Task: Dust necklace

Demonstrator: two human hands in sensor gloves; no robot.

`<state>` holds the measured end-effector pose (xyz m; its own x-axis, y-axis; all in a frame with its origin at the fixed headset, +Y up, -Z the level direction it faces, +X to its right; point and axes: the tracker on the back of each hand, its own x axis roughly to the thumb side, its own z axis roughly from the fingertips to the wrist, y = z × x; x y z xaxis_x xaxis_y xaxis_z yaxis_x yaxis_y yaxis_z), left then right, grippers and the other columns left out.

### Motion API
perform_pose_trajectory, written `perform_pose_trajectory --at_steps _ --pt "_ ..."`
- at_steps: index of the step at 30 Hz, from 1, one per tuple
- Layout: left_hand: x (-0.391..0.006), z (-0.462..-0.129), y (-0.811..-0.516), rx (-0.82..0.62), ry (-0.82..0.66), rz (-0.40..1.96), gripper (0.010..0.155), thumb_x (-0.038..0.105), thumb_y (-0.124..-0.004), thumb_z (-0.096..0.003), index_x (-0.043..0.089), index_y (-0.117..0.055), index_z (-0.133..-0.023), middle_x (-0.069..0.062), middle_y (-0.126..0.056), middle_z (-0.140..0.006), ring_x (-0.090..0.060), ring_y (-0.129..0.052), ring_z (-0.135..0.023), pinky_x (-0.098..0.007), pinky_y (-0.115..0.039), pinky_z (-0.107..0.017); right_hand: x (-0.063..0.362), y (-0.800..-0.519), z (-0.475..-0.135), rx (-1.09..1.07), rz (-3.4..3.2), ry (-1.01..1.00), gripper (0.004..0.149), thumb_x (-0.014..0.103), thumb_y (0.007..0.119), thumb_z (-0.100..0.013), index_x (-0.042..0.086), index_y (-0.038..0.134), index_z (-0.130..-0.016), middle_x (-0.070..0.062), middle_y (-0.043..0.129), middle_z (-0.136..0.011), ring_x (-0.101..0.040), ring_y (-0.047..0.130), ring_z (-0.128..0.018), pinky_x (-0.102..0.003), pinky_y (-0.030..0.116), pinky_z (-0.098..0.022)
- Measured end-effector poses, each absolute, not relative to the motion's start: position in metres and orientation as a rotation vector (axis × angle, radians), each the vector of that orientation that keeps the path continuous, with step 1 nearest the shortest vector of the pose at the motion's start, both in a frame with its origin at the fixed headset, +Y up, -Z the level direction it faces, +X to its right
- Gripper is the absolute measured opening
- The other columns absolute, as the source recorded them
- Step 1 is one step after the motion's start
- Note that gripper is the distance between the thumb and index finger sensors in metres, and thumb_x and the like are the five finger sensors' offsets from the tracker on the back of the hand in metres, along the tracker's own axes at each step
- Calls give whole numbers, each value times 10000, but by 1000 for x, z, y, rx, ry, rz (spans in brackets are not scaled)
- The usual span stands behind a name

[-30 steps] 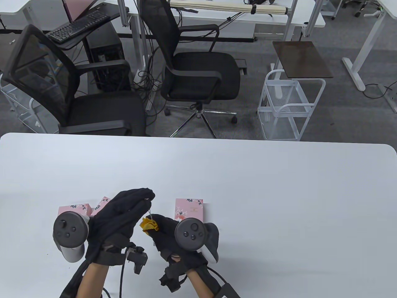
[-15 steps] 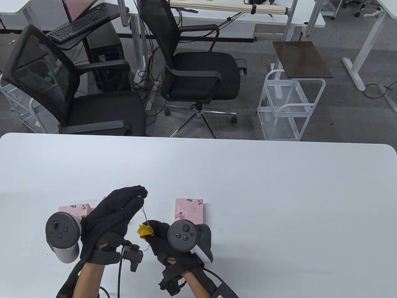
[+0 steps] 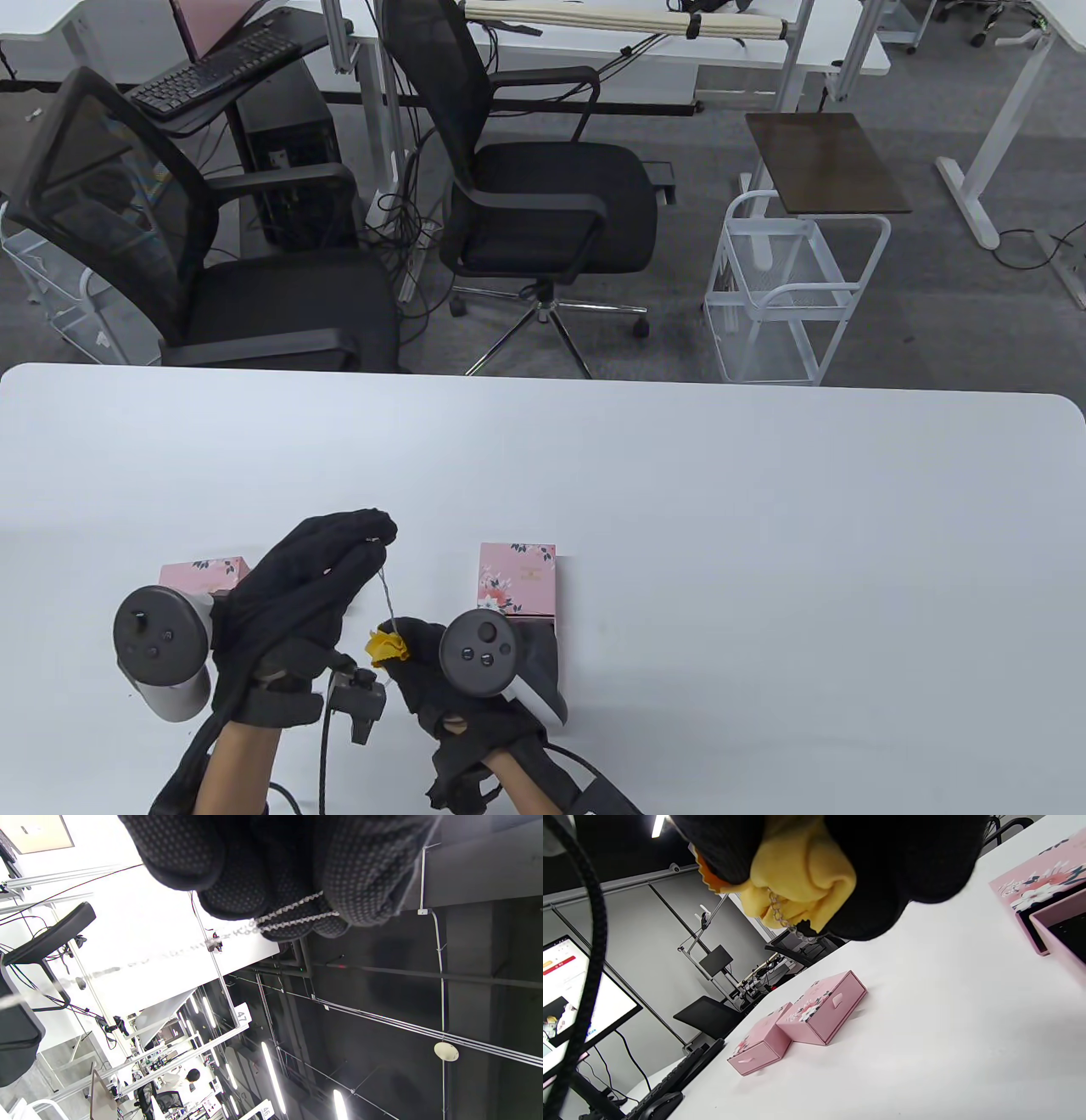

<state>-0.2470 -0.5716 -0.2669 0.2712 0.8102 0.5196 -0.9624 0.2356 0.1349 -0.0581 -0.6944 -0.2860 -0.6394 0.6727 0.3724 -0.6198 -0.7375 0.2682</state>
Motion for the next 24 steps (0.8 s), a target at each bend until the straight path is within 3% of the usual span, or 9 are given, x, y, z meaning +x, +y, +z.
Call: perform_pose_trajectory --at_steps 5,10,14,19,24 --pt "-250 -267 -573 480 -365 1286 354 446 -897 -529 322 -926 -860 15 -988 -860 -219 -905 -769 -405 -821 -551 -60 -701 -286 565 2229 244 416 351 689 -672 68 751 -970 -189 926 -762 -379 947 -540 -497 795 -468" --pt "-253 -266 -572 500 -348 1265 355 445 -896 -530 321 -925 -861 15 -987 -861 -221 -905 -768 -405 -821 -552 -62 -696 -284 621 2350 179 409 313 717 -661 93 708 -1005 -192 877 -856 -409 916 -633 -518 773 -519" --pt "-256 -264 -570 508 -352 1298 354 448 -894 -531 322 -925 -861 16 -988 -859 -221 -905 -767 -406 -820 -552 -65 -703 -284 610 2370 253 401 334 706 -671 61 760 -959 -186 934 -753 -370 953 -530 -489 805 -456" --pt "-261 -262 -569 523 -326 1279 355 449 -894 -532 323 -924 -862 16 -988 -859 -221 -905 -768 -405 -820 -555 -70 -704 -283 669 2438 286 387 302 727 -661 97 737 -989 -192 896 -835 -403 927 -610 -513 782 -504" --pt "-266 -263 -569 527 -317 1306 355 450 -892 -533 322 -923 -863 16 -987 -860 -219 -903 -769 -405 -819 -555 -72 -709 -282 641 2435 349 386 321 739 -667 76 772 -964 -194 930 -774 -385 949 -546 -499 798 -467"
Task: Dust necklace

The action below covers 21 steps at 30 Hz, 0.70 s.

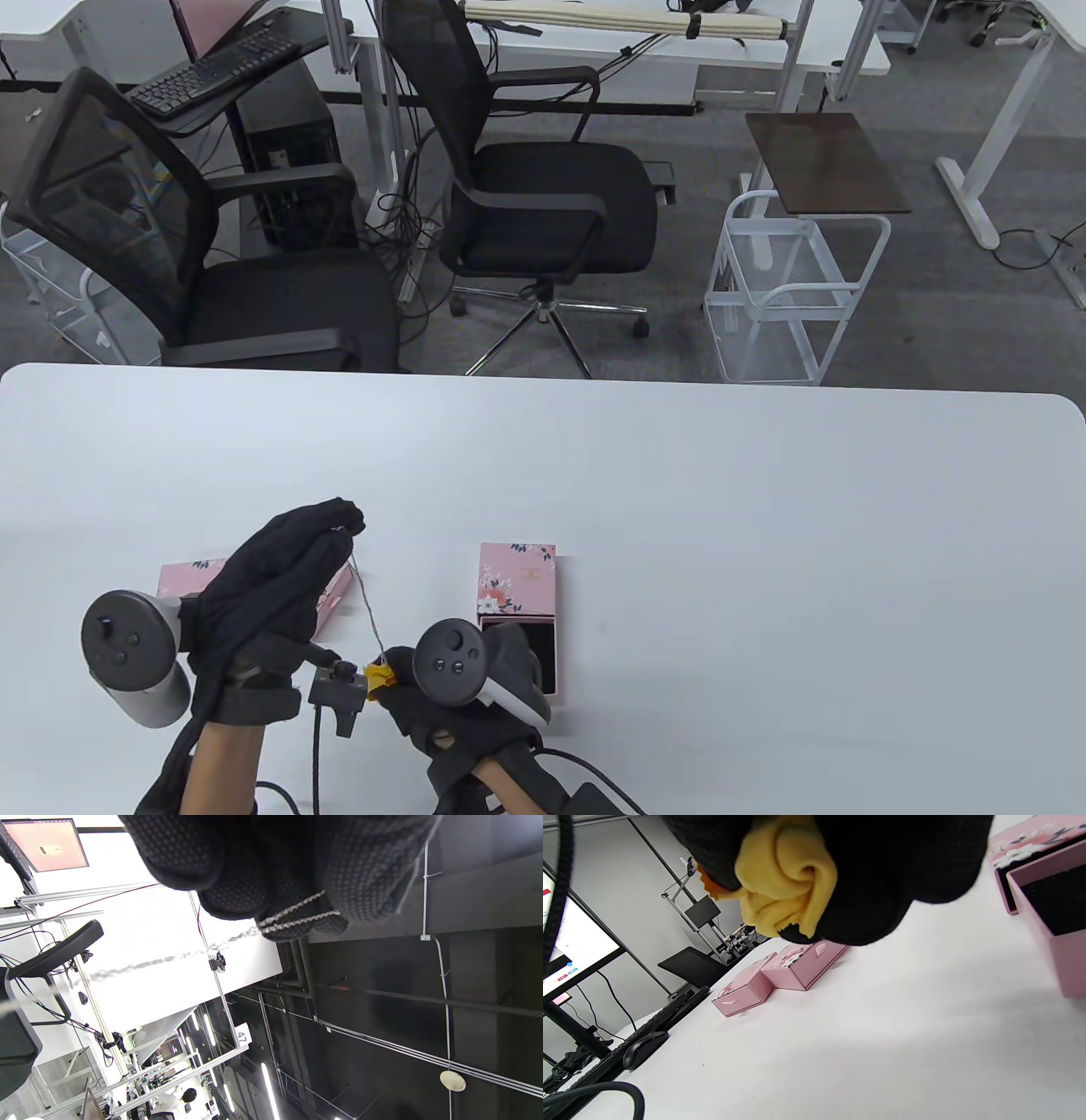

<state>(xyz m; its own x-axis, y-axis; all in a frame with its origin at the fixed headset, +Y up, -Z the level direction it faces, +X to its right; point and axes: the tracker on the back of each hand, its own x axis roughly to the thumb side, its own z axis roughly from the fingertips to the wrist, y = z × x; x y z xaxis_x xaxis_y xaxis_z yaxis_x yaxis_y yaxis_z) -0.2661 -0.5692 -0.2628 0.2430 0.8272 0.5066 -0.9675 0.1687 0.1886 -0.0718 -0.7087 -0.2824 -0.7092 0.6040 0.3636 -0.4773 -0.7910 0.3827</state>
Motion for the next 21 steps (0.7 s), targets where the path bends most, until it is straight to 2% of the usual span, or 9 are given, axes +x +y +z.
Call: perform_pose_trajectory --at_steps 3,11,21 --pt "-270 -262 -569 539 -305 1318 356 450 -891 -534 321 -922 -864 17 -987 -859 -220 -904 -767 -406 -819 -554 -75 -712 -282 686 2491 446 390 317 731 -668 77 759 -974 -195 922 -791 -388 944 -561 -499 795 -476" --pt "-282 -261 -568 560 -276 1346 356 453 -888 -537 322 -919 -866 15 -985 -862 -221 -902 -770 -406 -817 -557 -79 -714 -281 720 2552 543 399 324 747 -664 71 764 -972 -195 926 -786 -384 946 -553 -494 798 -471" --pt "-290 -264 -570 554 -261 1375 357 454 -884 -541 321 -916 -871 17 -983 -865 -221 -901 -771 -405 -817 -557 -36 -669 -290 605 2655 560 412 330 753 -670 70 748 -989 -202 912 -808 -395 933 -576 -504 783 -491"
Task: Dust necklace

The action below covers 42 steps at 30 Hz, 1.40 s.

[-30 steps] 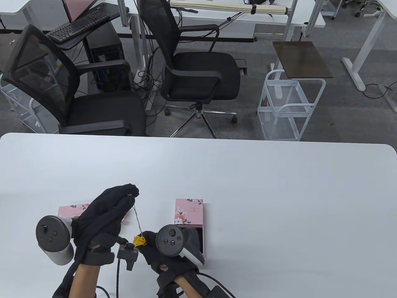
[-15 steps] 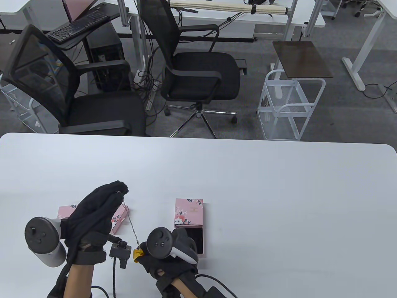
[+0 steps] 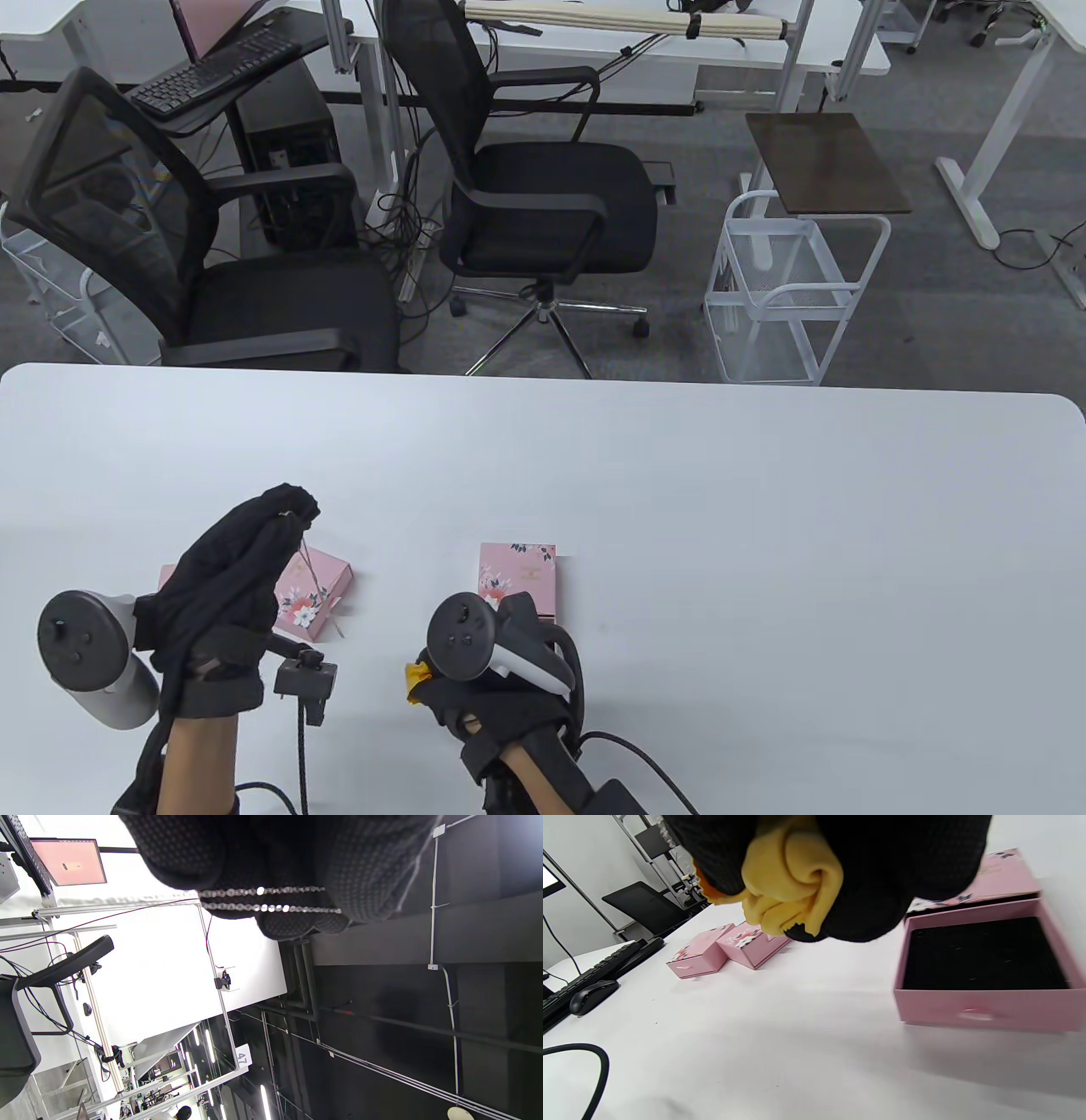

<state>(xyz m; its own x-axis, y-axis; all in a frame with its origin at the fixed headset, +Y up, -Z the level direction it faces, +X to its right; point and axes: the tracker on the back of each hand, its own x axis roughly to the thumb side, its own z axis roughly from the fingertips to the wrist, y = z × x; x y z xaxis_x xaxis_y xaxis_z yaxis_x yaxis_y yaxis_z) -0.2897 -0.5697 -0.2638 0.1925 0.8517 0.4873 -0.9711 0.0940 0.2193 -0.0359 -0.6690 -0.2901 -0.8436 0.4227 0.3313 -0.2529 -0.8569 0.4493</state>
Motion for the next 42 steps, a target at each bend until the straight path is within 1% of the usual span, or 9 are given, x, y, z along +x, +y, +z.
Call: perform_pose_trajectory --at_steps 6,10,12,16,22,27,33,38,42 --pt "-281 -265 -570 537 -278 1358 356 452 -884 -542 320 -915 -871 16 -983 -866 -221 -902 -769 -407 -818 -555 5 -648 -283 500 2661 410 426 338 754 -668 71 737 -1000 -206 903 -821 -403 925 -590 -508 778 -498" --pt "-273 -263 -570 521 -296 1341 359 454 -884 -541 320 -916 -872 15 -984 -865 -222 -903 -768 -407 -818 -554 45 -638 -285 352 2723 302 431 342 751 -668 72 734 -1003 -207 900 -827 -403 926 -593 -506 778 -498" --pt "-270 -263 -569 514 -305 1335 359 454 -882 -542 319 -915 -873 15 -985 -864 -223 -904 -767 -408 -818 -554 63 -640 -288 269 2758 248 435 345 747 -669 72 729 -1007 -209 897 -832 -407 923 -599 -506 779 -498" --pt "-262 -263 -570 499 -323 1321 360 453 -882 -543 317 -914 -875 16 -986 -862 -224 -904 -766 -407 -819 -552 100 -660 -299 58 2828 146 445 350 744 -664 74 722 -1012 -213 889 -845 -409 922 -609 -507 778 -501" --pt "-251 -262 -570 474 -351 1307 360 452 -881 -543 317 -915 -876 14 -988 -860 -225 -906 -764 -408 -819 -551 141 -708 -317 -234 2902 211 467 346 744 -657 74 691 -1033 -225 855 -889 -436 894 -667 -537 753 -540" --pt "-249 -262 -571 465 -359 1309 362 451 -882 -544 317 -913 -878 12 -988 -861 -226 -905 -765 -409 -818 -552 148 -732 -321 -309 2948 241 475 337 748 -653 72 679 -1042 -230 838 -909 -446 878 -691 -545 742 -555" --pt "-249 -262 -570 461 -359 1319 362 451 -881 -545 317 -912 -879 13 -987 -862 -225 -905 -765 -408 -819 -551 142 -743 -324 -316 3025 269 508 320 751 -653 70 628 -1077 -264 765 -978 -484 814 -769 -576 696 -597" --pt "-252 -260 -568 463 -364 1335 363 453 -879 -545 317 -912 -880 16 -985 -864 -224 -905 -767 -408 -818 -553 136 -757 -327 -227 2996 383 565 327 760 -648 84 561 -1118 -331 592 -1085 -567 645 -885 -642 579 -668" --pt "-256 -259 -566 475 -360 1346 362 453 -878 -546 320 -910 -881 15 -986 -864 -223 -904 -768 -407 -819 -553 138 -761 -325 -207 2917 470 646 347 772 -645 80 475 -1152 -368 455 -1128 -614 533 -922 -681 502 -691"
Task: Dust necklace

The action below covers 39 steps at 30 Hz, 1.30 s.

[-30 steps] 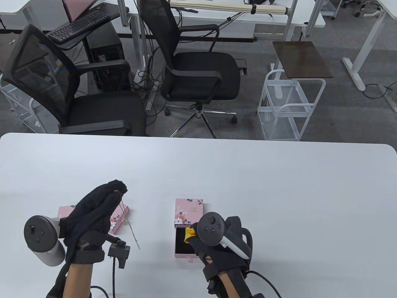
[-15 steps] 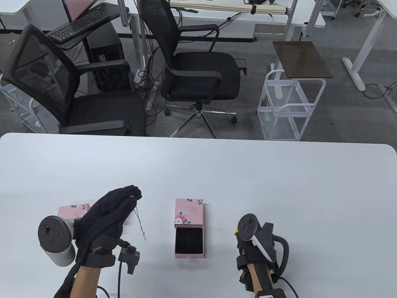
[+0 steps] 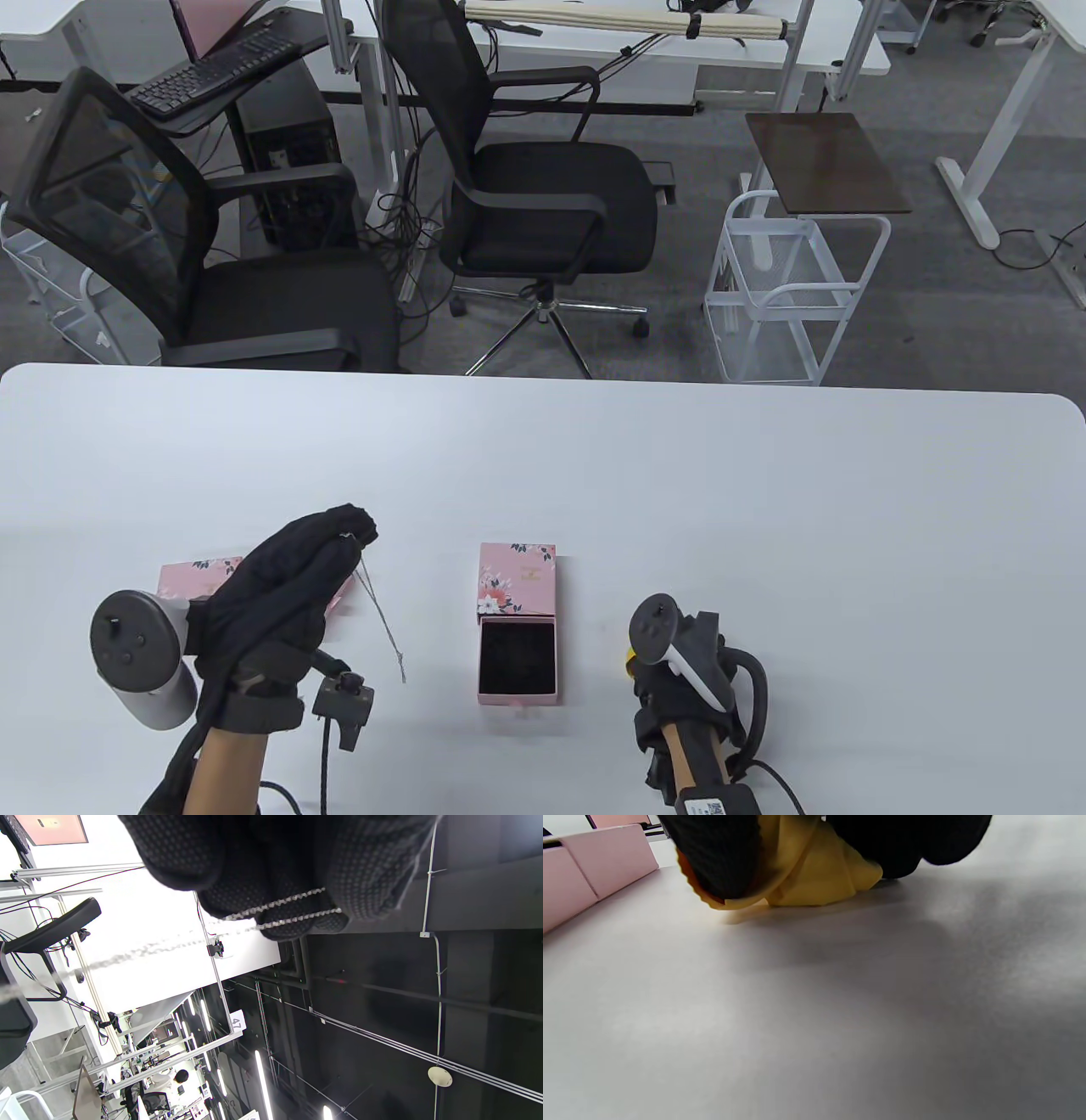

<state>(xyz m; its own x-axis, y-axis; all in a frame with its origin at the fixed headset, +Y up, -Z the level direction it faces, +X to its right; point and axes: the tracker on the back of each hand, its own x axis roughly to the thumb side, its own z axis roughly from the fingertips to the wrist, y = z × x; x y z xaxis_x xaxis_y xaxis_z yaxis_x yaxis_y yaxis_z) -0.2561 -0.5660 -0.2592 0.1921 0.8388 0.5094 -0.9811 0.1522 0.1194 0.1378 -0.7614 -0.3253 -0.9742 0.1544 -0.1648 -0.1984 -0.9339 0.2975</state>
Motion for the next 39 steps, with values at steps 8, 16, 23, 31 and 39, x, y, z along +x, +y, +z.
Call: perform_pose_trajectory --at_steps 8,16,23,31,39 --pt "-264 -264 -570 461 -336 1392 362 454 -877 -547 320 -909 -882 18 -985 -863 -219 -905 -766 -404 -820 -552 152 -735 -317 -191 2924 414 768 408 808 -616 43 415 -1165 -378 415 -1144 -621 527 -935 -683 513 -690" --pt "-261 -266 -572 442 -334 1391 363 452 -876 -549 316 -908 -884 15 -984 -864 -222 -905 -765 -405 -821 -550 141 -679 -303 -23 2874 160 729 385 803 -623 39 446 -1156 -373 448 -1133 -612 554 -928 -669 541 -681" --pt "-250 -269 -575 411 -345 1366 365 449 -872 -552 313 -907 -888 13 -984 -866 -223 -904 -766 -406 -819 -551 86 -627 -287 292 2574 -187 588 357 764 -643 53 572 -1108 -289 665 -1056 -528 739 -846 -605 654 -638" --pt "-226 -275 -584 358 -366 1309 367 444 -872 -552 308 -906 -892 10 -982 -869 -228 -902 -771 -411 -817 -554 0 -619 -281 655 2347 -84 683 433 792 -616 60 545 -1132 -293 645 -1078 -526 724 -862 -578 664 -637" --pt "-218 -280 -593 333 -355 1264 371 446 -873 -549 305 -910 -890 6 -985 -868 -231 -905 -768 -414 -818 -552 -13 -641 -303 616 2400 -109 381 356 787 -630 153 774 -953 -185 855 -902 -416 884 -709 -506 761 -550"
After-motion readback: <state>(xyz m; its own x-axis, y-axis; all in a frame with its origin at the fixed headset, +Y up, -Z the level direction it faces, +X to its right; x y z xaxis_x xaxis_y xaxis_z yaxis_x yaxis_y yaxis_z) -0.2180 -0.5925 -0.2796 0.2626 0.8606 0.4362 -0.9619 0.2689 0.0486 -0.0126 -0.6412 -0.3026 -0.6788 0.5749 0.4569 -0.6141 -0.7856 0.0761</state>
